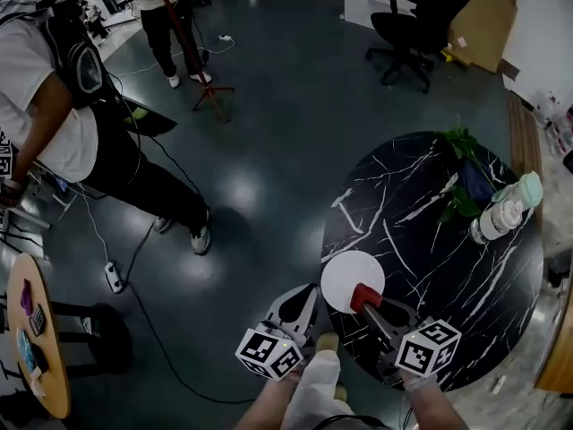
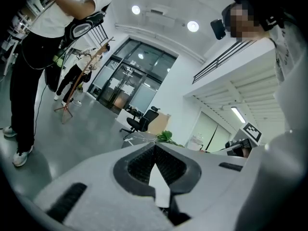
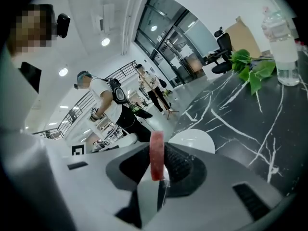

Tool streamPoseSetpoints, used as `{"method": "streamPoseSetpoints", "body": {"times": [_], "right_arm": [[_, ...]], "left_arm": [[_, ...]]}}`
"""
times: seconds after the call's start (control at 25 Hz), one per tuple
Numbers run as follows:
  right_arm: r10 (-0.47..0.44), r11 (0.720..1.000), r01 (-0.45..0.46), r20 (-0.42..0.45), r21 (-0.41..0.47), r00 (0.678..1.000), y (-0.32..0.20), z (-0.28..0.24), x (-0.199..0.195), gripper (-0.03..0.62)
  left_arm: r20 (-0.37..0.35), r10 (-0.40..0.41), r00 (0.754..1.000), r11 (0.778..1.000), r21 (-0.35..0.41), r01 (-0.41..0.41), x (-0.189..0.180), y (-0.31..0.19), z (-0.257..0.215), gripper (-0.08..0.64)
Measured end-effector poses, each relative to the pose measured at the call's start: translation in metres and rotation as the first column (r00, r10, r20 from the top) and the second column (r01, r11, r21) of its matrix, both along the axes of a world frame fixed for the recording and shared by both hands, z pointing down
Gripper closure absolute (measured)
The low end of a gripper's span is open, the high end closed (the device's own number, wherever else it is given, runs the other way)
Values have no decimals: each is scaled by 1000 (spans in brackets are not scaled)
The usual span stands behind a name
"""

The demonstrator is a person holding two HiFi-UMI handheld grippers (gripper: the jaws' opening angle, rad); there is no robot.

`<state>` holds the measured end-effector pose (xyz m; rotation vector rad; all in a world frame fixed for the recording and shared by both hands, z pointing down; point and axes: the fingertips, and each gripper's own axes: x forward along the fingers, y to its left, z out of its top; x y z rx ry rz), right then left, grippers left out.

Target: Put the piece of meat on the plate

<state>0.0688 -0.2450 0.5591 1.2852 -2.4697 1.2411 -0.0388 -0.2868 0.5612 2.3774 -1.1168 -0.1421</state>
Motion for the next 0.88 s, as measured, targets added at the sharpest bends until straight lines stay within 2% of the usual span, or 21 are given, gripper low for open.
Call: {"method": "streamPoseSetpoints", "body": {"times": [0.24, 0.4, 0.76, 0.88], "right_arm": [[-10, 994, 7, -19, -113, 1000, -24, 31, 2, 506], [-35, 984, 36, 6, -176, 999, -32, 43, -6, 506], [-79, 960, 80, 13, -267, 997, -44, 62, -30, 506], [-86, 959, 80, -11, -273, 996, -44, 66, -31, 506]], "left_arm": [[16, -34, 999, 999, 8, 34, -1, -27, 23, 551], [11, -55, 998, 998, -16, 56, -4, -32, 40, 551], [15, -79, 997, 996, -41, 79, -14, -32, 53, 551], [16, -87, 996, 995, -41, 87, -19, -33, 52, 551]]}}
